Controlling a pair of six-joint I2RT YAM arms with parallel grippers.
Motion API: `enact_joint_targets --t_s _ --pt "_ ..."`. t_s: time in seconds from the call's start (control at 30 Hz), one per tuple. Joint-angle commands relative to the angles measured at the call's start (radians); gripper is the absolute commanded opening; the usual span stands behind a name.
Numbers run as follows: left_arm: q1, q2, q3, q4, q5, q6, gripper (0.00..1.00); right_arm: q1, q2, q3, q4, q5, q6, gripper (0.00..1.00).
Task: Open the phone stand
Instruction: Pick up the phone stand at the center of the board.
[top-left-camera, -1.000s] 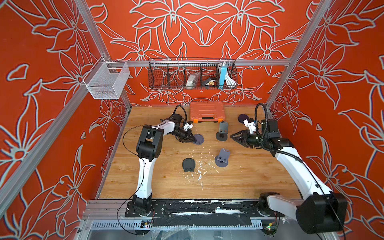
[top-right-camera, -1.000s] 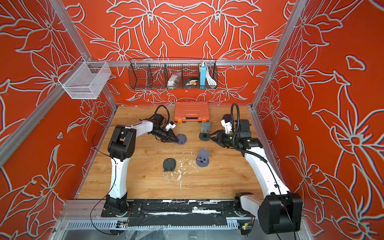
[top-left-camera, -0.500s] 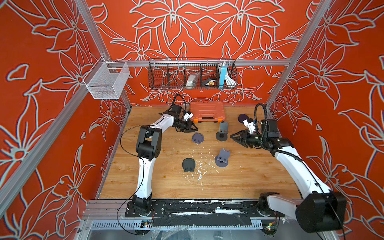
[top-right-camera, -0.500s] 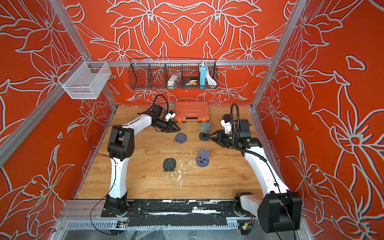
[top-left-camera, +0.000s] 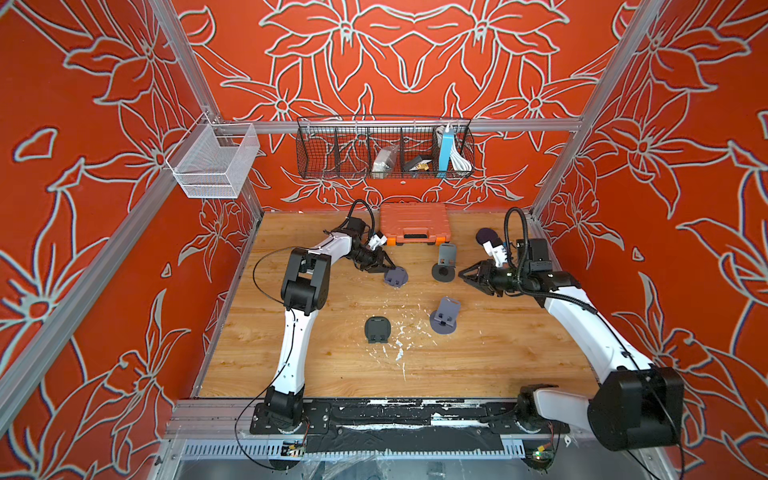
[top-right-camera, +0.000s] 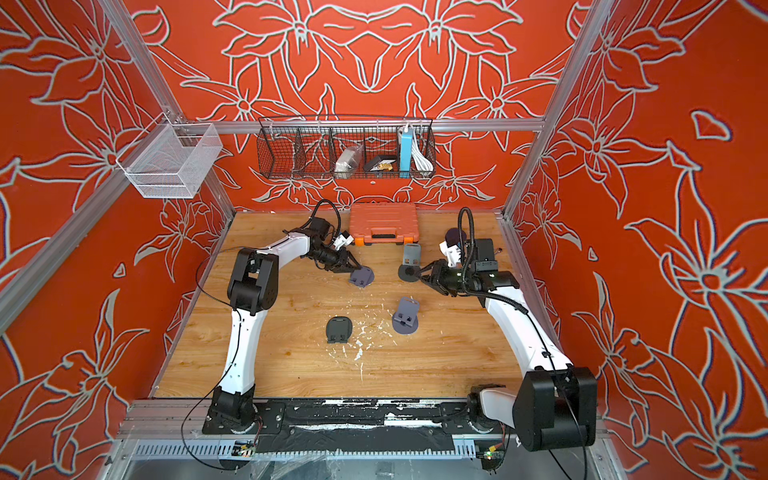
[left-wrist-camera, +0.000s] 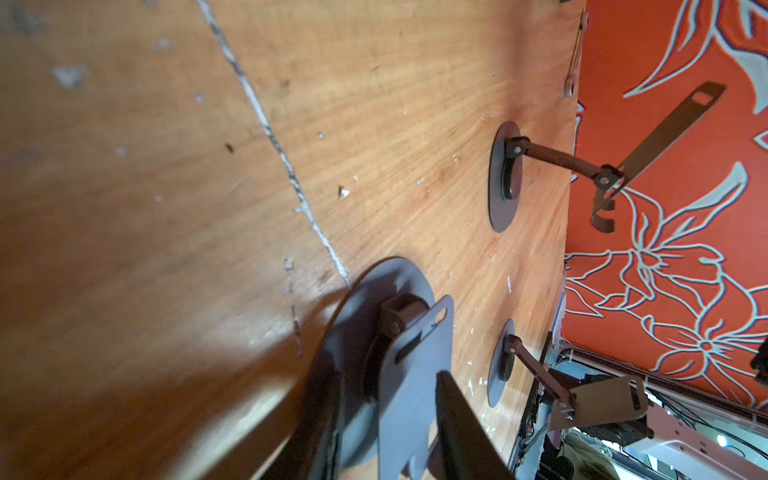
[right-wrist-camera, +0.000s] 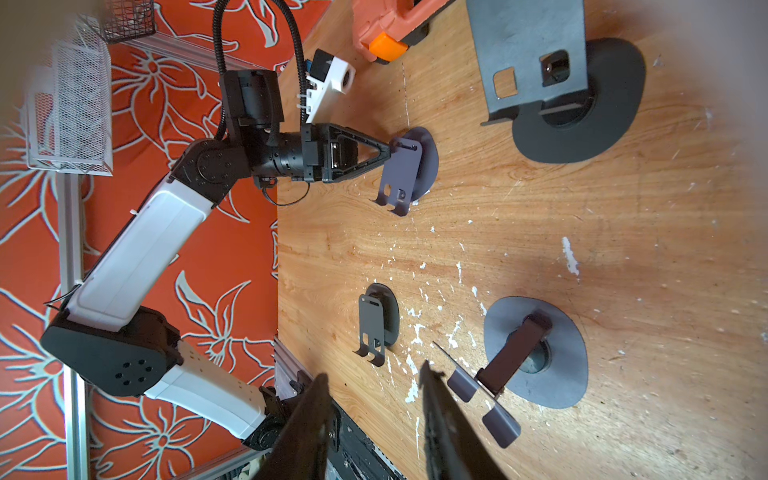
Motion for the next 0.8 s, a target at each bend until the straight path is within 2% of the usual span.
enact_joint_targets --t_s 0.0,0.6,0.67,0.77 --pt "-0.004 0.009 0.02 -0.023 0.048 0.039 0.38 -0.003 0.009 0.033 0.026 -0.006 -0.014 0.39" --pt "-0.05 0.054 0.062 -0.121 0.084 0.097 0.38 -0.005 0.002 0.019 0.022 -0.009 -0.02 0.39" --pt "-0.05 0.06 0.066 -0.131 0.085 0.099 0.34 -0.004 0.004 0.019 0.022 -0.009 -0.023 0.39" --pt "-0.052 0.062 0.063 -0.141 0.089 0.102 0.19 -0.003 0.005 0.017 0.022 -0.009 -0.023 0.39"
